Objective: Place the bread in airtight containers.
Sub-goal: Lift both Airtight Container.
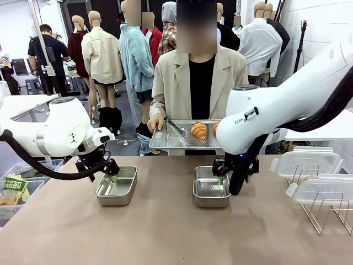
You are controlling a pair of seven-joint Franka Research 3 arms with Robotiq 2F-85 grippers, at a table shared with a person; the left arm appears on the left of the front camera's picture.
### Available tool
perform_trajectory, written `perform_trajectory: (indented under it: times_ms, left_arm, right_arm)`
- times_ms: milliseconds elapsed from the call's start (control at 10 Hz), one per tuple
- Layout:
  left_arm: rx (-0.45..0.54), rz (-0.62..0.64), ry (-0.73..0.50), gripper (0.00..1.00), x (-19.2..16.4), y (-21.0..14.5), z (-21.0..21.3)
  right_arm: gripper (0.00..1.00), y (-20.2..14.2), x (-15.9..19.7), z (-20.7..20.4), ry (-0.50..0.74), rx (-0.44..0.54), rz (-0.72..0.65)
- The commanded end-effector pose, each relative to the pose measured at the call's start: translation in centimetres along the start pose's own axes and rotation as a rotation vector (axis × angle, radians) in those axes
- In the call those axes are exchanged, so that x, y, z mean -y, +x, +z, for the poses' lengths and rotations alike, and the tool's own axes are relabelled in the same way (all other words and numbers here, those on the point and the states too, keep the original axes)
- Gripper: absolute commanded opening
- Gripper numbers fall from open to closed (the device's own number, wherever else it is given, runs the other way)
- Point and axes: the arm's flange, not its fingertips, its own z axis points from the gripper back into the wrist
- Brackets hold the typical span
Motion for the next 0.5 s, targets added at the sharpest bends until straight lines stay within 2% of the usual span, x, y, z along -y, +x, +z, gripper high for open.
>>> perform_trajectory:
  times_ms: [0, 300, 400]
  left_arm:
    - [-0.027, 0.025, 0.014, 1.00, 0.3, 0.5, -1.2]
    - [-0.049, 0.022, 0.029, 1.00, 0.3, 0.0, -2.1]
    - [-0.043, 0.022, 0.032, 1.00, 0.5, -0.1, -1.8]
  right_arm:
    - [1.00, -0.2, -0.2, -1.5, 0.020, 0.009, 0.014]
    - [1.00, 0.4, -0.2, -2.5, 0.013, -0.006, 0.014]
    - [0.95, 0.3, -0.3, -2.4, 0.014, 0.005, 0.009]
